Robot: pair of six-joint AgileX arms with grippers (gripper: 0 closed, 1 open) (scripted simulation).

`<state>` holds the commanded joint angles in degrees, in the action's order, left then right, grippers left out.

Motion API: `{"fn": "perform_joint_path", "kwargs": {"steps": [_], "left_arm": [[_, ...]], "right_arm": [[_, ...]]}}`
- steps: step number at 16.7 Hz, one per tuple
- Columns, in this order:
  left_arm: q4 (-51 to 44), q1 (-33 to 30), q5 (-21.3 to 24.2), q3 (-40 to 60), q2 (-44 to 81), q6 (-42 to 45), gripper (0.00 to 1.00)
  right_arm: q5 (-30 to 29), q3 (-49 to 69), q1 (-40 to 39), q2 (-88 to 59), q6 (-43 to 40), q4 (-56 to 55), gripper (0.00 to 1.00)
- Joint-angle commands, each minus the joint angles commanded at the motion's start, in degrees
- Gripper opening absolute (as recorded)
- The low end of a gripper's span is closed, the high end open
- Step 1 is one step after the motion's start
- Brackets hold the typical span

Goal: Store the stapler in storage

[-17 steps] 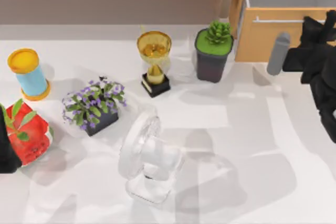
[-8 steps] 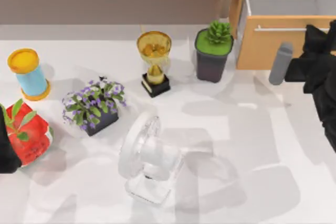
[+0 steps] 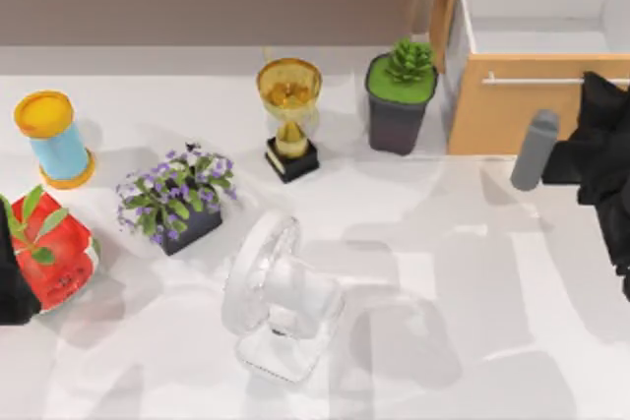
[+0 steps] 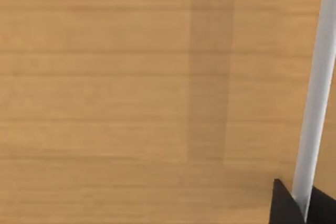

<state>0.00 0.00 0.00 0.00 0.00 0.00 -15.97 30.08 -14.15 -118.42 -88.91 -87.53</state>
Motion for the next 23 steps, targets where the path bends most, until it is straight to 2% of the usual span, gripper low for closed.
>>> {"fn": "perform_joint_path", "kwargs": {"steps": [7,13,18,23], "left_arm": [[0.0,0.0,0.0,0.0,0.0,0.0,1.00],[0.0,0.0,0.0,0.0,0.0,0.0,1.00],[0.0,0.0,0.0,0.0,0.0,0.0,1.00],[0.0,0.0,0.0,0.0,0.0,0.0,1.00]], "right_arm": [[-0.5,-1.3,-0.4,0.5,0.0,-1.1,0.00],[-3.9,-13.0,-3.7,3.5,0.1,-9.1,0.00],[-4.4,-14.5,-4.3,4.0,0.1,-10.4,0.00],[-4.4,-14.5,-4.3,4.0,0.1,-10.4,0.38]]}}
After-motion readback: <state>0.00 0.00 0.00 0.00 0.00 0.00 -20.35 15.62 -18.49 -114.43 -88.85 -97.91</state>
